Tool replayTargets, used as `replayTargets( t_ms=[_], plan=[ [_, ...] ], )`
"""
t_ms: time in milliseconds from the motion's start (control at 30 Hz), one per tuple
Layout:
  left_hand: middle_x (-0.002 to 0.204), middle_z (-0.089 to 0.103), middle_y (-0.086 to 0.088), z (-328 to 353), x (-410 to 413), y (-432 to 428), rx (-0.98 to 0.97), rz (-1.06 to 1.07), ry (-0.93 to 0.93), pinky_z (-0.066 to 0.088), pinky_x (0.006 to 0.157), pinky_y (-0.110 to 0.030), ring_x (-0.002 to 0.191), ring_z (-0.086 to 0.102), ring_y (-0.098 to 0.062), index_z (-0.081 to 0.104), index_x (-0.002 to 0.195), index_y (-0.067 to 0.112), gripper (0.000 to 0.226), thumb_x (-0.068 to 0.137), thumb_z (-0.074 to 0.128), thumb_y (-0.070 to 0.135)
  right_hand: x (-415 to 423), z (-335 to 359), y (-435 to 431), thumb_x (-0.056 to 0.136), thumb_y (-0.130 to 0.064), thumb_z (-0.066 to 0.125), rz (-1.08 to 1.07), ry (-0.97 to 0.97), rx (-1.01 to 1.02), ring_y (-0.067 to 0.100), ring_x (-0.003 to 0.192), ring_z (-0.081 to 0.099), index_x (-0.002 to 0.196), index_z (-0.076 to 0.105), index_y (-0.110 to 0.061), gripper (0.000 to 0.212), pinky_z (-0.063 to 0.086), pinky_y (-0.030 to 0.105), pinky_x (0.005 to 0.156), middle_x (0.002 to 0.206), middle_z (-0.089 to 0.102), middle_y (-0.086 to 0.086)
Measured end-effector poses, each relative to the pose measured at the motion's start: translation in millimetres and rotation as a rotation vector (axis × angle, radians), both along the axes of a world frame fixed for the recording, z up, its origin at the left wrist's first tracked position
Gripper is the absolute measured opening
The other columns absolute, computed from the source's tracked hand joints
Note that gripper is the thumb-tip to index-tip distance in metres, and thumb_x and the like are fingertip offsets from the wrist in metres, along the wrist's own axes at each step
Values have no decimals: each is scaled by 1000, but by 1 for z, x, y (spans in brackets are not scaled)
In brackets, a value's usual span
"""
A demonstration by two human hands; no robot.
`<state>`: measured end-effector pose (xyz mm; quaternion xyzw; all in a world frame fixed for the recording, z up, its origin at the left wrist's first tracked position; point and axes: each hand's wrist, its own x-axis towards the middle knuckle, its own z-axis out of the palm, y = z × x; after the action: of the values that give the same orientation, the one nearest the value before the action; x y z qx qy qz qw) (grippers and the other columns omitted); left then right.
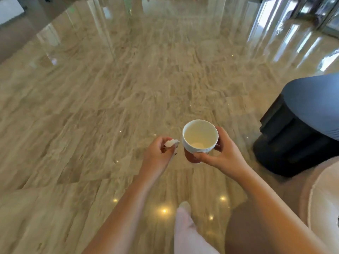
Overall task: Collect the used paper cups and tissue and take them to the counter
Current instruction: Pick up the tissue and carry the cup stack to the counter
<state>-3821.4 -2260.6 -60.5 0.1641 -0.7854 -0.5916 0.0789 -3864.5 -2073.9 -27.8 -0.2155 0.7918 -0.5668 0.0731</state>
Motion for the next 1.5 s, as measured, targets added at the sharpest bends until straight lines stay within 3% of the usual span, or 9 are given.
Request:
replayTargets(
  t_ms=[167, 233, 367, 600, 733, 933, 1133, 1433, 1500],
  plan=[
    [76, 71, 6, 11, -142, -25, -25, -12, -2, 48, 58, -17, 71, 66, -10, 62, 86, 30, 6, 82, 63, 34, -136, 12, -27, 60, -30, 84, -9, 9, -14, -3, 104, 57, 107, 46, -48, 63, 48, 14, 87, 107, 58, -27],
    [77, 71, 4, 14, -193, -38, -13, -6, 0, 49, 62, -20, 73, 66, -12, 61, 84, 30, 4, 82, 64, 32, -188, 16, -42, 59, -33, 83, -14, -2, -24, -5, 103, 56, 106, 46, -48, 61, 47, 12, 86, 105, 59, -26],
    [73, 71, 10, 13, -280, -73, -20, 47, -11, 43, 52, -7, 67, 64, 3, 62, 82, 32, 2, 83, 64, 31, -281, 13, -72, 60, -33, 82, -14, -45, -22, -8, 99, 56, 102, 46, -52, 58, 44, 6, 81, 106, 59, -20],
    [75, 72, 9, 1, -459, -146, -1, 34, -28, 42, 52, -6, 67, 64, 2, 62, 84, 27, 7, 83, 64, 34, -460, 1, -139, 55, -43, 83, -29, -71, -20, -6, 100, 57, 105, 48, -49, 61, 44, 6, 79, 105, 61, -22],
    [70, 71, 12, 7, -577, -190, -9, -25, -24, 39, 49, -4, 63, 62, 5, 62, 81, 29, 8, 82, 65, 36, -568, 9, -181, 50, -56, 79, -43, -62, 2, -4, 102, 57, 105, 46, -54, 64, 48, 14, 82, 106, 60, -26],
    [70, 70, 7, 15, -742, -228, -21, -65, -5, 46, 54, -14, 64, 64, -2, 60, 76, 26, 10, 81, 67, 31, -720, 21, -221, 52, -52, 78, -72, -44, 19, -9, 99, 56, 104, 46, -50, 61, 45, 6, 79, 101, 57, -37],
    [66, 70, 11, 5, -898, -249, -29, -107, -12, 41, 48, -8, 56, 61, 2, 59, 76, 27, 12, 80, 66, 36, -874, 13, -237, 52, -50, 77, -118, -52, -2, -6, 99, 58, 106, 47, -46, 62, 45, 8, 78, 102, 61, -25],
    [65, 70, 12, 15, -1172, -270, -32, -115, 29, 43, 50, -8, 59, 61, 1, 58, 74, 27, 13, 82, 64, 36, -1147, 21, -265, 59, -41, 83, -68, 17, 16, -5, 101, 57, 106, 47, -53, 61, 44, 6, 80, 106, 59, -29],
    [68, 70, 10, 22, -1225, -280, -45, -109, 39, 46, 54, -13, 63, 63, -2, 59, 76, 27, 13, 81, 65, 37, -1201, 27, -275, 59, -41, 83, -63, 19, 10, -6, 101, 57, 105, 46, -54, 60, 44, 6, 80, 105, 59, -30]
  ],
)
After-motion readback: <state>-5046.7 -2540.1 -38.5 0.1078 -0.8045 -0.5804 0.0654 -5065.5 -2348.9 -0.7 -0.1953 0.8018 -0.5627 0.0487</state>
